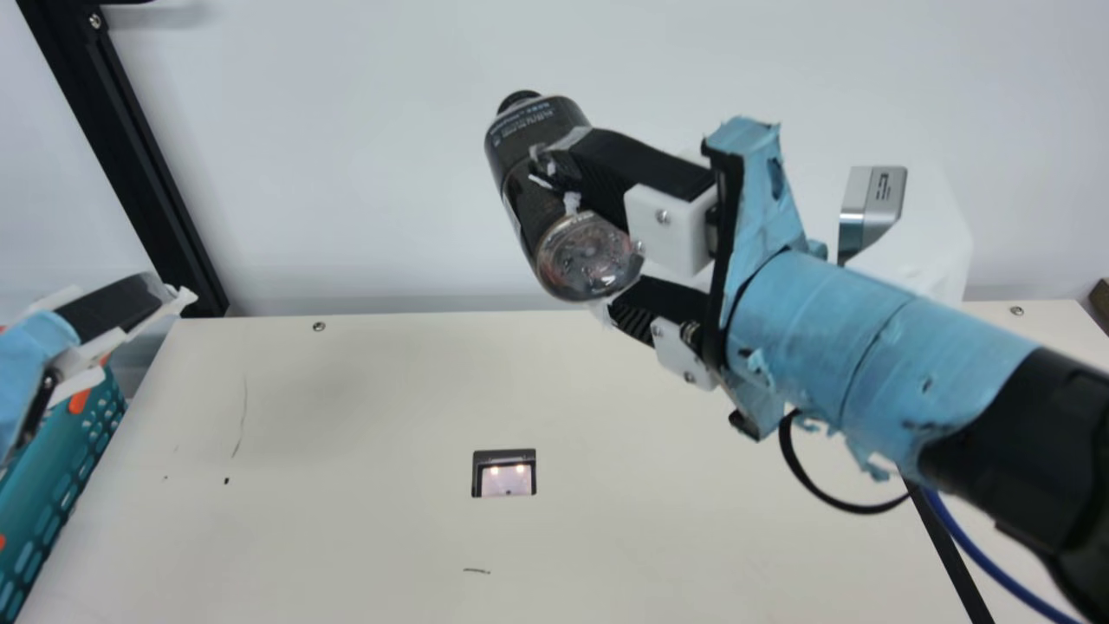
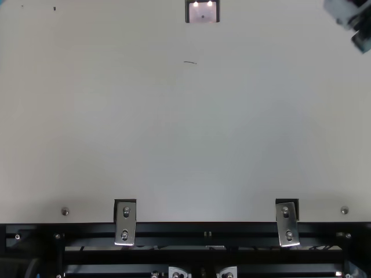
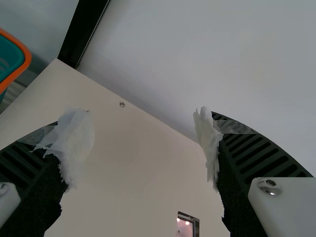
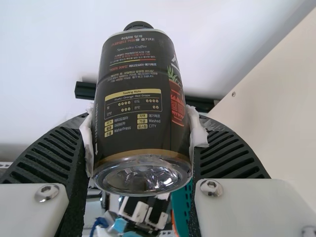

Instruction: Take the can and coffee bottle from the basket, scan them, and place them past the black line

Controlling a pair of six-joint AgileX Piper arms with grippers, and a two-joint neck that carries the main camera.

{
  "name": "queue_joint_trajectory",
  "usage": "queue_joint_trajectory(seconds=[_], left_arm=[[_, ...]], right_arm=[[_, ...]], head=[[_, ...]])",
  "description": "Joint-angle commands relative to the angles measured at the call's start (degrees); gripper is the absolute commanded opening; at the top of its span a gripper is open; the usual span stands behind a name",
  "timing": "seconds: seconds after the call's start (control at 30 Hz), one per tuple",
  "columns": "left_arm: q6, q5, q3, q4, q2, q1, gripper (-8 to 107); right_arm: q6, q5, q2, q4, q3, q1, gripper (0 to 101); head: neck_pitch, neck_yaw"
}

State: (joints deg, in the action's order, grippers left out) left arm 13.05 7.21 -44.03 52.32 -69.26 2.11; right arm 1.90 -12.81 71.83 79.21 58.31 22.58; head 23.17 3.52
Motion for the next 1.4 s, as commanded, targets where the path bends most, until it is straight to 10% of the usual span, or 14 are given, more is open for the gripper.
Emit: queue_joint_trajectory(seconds=[0.0,0.63,1.37], left_arm=[[0.0,0.0,0.0,0.0,0.0,0.0,90],[0.0,0.0,0.0,0.0,0.0,0.0,90],[0.0,0.0,0.0,0.0,0.0,0.0,90]], right_arm=[[-0.22,9.39,-0.12,-1.44,-1.39,4.88,0],[2.25,14.92,1.0,-2.63,-3.6,11.67,0],[13.57,42.11,11.23,-20.37,-12.52,24.83,0]], head=[[1.53,0.2],[1.53,0.2],[1.53,0.2]])
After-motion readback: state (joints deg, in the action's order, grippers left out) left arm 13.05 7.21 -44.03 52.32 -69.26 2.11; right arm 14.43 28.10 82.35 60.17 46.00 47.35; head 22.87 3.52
